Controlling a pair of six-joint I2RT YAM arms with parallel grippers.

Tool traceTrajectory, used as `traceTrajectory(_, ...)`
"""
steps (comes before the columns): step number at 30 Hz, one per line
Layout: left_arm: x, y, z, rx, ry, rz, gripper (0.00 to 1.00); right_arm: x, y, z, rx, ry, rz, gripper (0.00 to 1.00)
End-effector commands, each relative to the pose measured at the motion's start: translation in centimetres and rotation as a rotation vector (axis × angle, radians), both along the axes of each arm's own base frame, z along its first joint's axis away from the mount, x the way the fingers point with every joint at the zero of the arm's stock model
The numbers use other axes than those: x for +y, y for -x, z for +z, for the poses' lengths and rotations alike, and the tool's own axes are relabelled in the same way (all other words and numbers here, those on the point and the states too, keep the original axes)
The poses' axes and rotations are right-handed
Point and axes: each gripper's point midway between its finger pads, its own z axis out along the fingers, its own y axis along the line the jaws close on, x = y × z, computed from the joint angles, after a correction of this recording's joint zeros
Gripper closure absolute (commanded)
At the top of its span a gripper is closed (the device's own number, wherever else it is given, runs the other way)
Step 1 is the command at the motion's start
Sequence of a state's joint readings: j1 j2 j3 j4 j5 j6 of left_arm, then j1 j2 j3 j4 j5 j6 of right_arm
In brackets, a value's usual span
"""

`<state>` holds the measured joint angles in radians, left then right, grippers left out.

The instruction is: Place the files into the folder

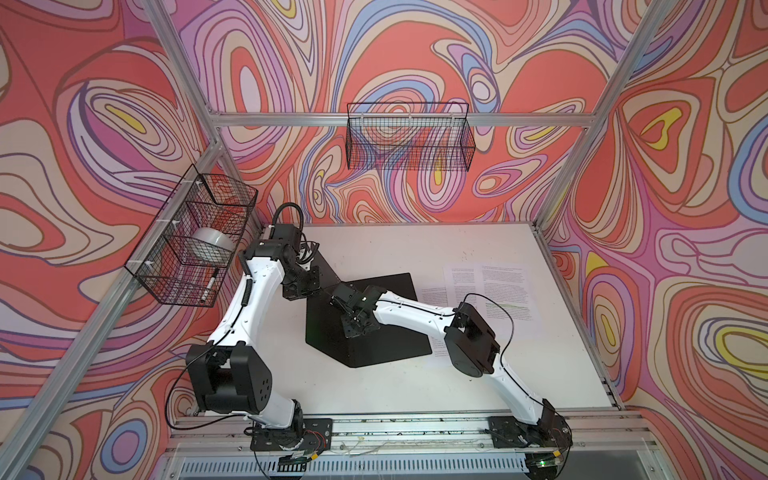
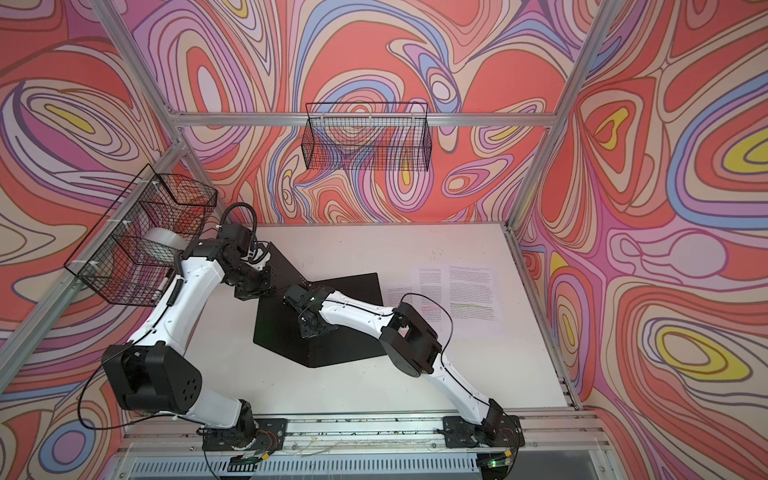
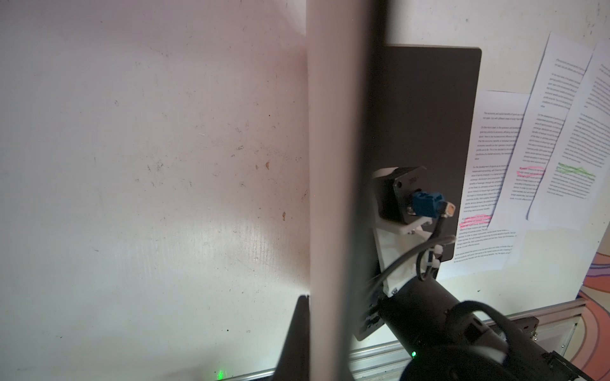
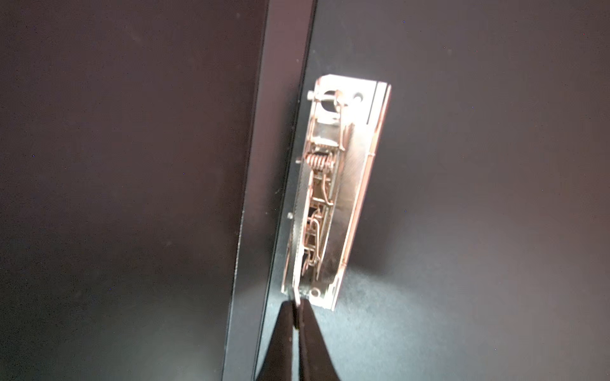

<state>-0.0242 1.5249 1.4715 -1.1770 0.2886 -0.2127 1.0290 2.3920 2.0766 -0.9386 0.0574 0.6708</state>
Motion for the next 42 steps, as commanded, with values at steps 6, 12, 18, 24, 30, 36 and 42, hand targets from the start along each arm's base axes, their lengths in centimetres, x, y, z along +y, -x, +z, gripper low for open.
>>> traceTrajectory(6,0.2,1.5,0.3,0.039,0.005,-0.012,1.00,-1.6,-1.0,-1.0,-0.040,0.099,0.014,1.00)
traceTrajectory(12,0.3,1.3,0.3,0.041,0.000,-0.009,1.00,-0.9,-1.3,0.5,-0.068,0.060,0.024,1.00)
traceTrajectory(18,0.2,1.1,0.4,0.041,0.006,-0.012,1.00,-0.5,-1.7,2.1,-0.097,0.039,0.039,1.00)
traceTrajectory(24,0.1,0.9,0.3,0.042,0.010,-0.014,1.00,0.1,-2.1,3.3,-0.124,0.021,0.062,1.00)
traceTrajectory(30,0.2,0.5,0.5,0.027,0.007,-0.015,1.00,0.7,-3.0,5.2,-0.179,-0.001,0.084,1.00)
traceTrajectory(36,0.2,0.1,0.4,0.032,0.003,-0.022,1.00,1.2,-3.6,6.9,-0.214,-0.028,0.097,0.98)
traceTrajectory(42,0.2,-0.2,0.0,0.043,0.004,-0.022,1.00,1.2,-4.3,8.5,-0.250,-0.061,0.095,0.91)
